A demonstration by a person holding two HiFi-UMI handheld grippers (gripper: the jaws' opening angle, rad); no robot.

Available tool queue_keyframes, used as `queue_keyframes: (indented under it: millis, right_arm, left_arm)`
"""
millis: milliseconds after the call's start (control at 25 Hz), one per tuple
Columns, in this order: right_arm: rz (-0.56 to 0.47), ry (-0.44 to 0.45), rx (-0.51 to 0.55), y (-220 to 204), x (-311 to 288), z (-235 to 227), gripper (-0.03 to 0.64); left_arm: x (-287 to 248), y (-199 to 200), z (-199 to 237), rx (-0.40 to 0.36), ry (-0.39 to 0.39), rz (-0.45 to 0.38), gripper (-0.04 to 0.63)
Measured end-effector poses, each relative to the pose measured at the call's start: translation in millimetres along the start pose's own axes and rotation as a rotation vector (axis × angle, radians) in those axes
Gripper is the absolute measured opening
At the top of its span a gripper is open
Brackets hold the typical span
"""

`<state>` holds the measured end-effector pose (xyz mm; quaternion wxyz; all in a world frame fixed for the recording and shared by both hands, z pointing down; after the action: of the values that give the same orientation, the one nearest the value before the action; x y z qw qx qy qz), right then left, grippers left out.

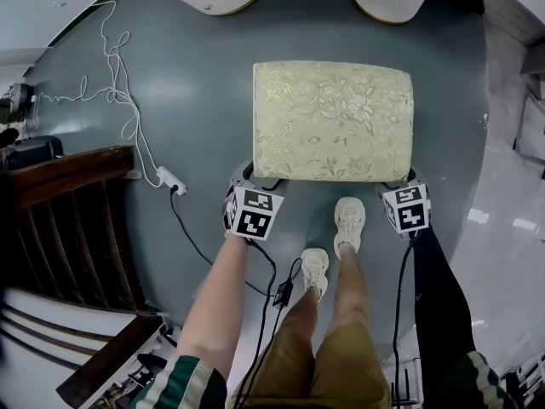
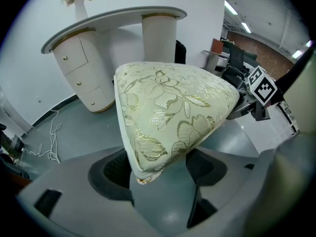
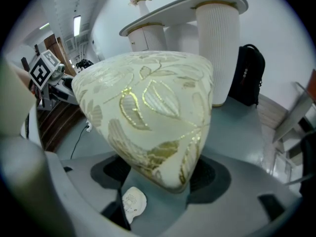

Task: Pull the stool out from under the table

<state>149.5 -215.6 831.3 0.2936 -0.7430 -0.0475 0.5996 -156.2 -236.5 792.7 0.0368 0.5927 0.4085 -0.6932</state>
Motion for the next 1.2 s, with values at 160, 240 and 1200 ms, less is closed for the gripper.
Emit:
queue_keyframes:
  millis: [160,240,1200]
  right_arm:
    - [0.008,-0.003,0.001,-3,-1,-1,0.354]
    - [0.01,-0.001,-0.005,-6,-1,0,0.353]
    - [0.226,0.03,-0.112,13,40,17,0.35]
  left_arm:
    - [-5,0,0,0.004,-0.013,-0.01,0.339]
    - [-8,-1,0,0.004,-0.02,-0.009,0.339]
    - [29,26,17,-0.032,-0.164,0.195,0.308]
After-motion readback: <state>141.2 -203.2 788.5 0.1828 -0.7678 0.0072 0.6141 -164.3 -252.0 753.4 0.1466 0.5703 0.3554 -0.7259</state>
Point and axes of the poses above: the fingertips, and each gripper's own axes: x backward along the fingers, z to its left, y out of its top, the point moved 5 cm from there along x, backward along the fingers, and after that the axes turned 5 degrees about -x, right-handed, at the moved point
